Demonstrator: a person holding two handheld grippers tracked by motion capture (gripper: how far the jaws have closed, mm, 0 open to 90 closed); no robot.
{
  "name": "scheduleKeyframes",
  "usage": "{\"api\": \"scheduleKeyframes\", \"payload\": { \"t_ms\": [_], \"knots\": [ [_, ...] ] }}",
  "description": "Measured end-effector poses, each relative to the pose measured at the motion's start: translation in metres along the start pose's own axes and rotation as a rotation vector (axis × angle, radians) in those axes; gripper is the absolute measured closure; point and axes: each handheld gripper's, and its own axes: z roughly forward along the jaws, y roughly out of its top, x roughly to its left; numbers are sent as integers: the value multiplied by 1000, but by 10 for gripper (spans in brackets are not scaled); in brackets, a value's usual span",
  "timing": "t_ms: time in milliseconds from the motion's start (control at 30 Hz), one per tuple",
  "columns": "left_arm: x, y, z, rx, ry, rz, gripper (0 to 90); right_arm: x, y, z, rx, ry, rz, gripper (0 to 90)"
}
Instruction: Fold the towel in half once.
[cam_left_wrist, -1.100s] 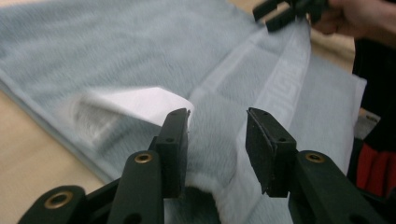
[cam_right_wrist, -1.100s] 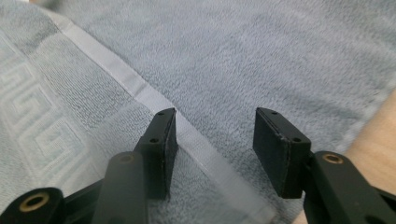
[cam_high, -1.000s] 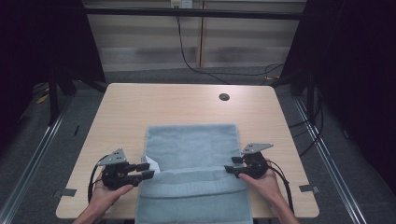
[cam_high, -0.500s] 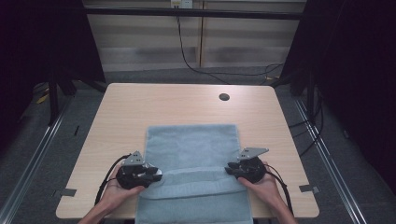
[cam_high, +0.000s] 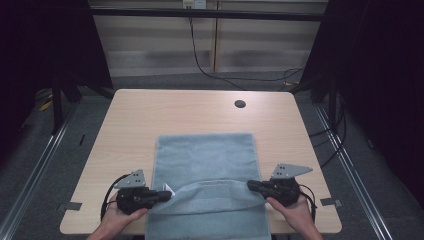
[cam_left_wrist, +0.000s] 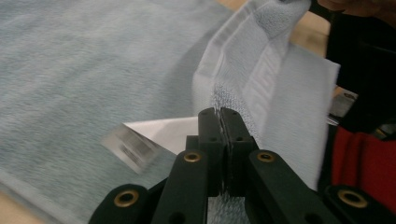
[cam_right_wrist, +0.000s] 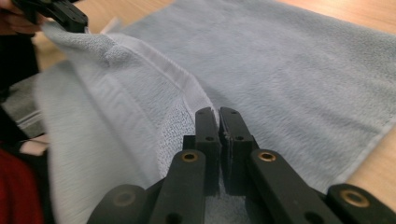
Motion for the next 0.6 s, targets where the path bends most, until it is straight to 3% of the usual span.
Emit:
{"api": "scheduleKeyframes", "payload": {
  "t_ms": [167, 233, 300, 433, 600],
  "knots": [
    [-23, -8, -11, -14, -51, 21, 832, 23, -18, -24, -20, 27, 5, 798],
    [-29, -4, -16, -53, -46, 23, 774, 30, -24, -31, -16, 49, 0, 743],
    [-29, 4, -20, -88, -55, 23, 694, 33, -26, -37, -19, 37, -1, 719],
    [-14, 18, -17, -88, -24, 19, 634, 22, -22, -34, -31, 18, 14, 683],
    [29, 23, 3, -44, 68, -51, 606, -7, -9, -4, -3, -17, 31, 652]
  ]
}}
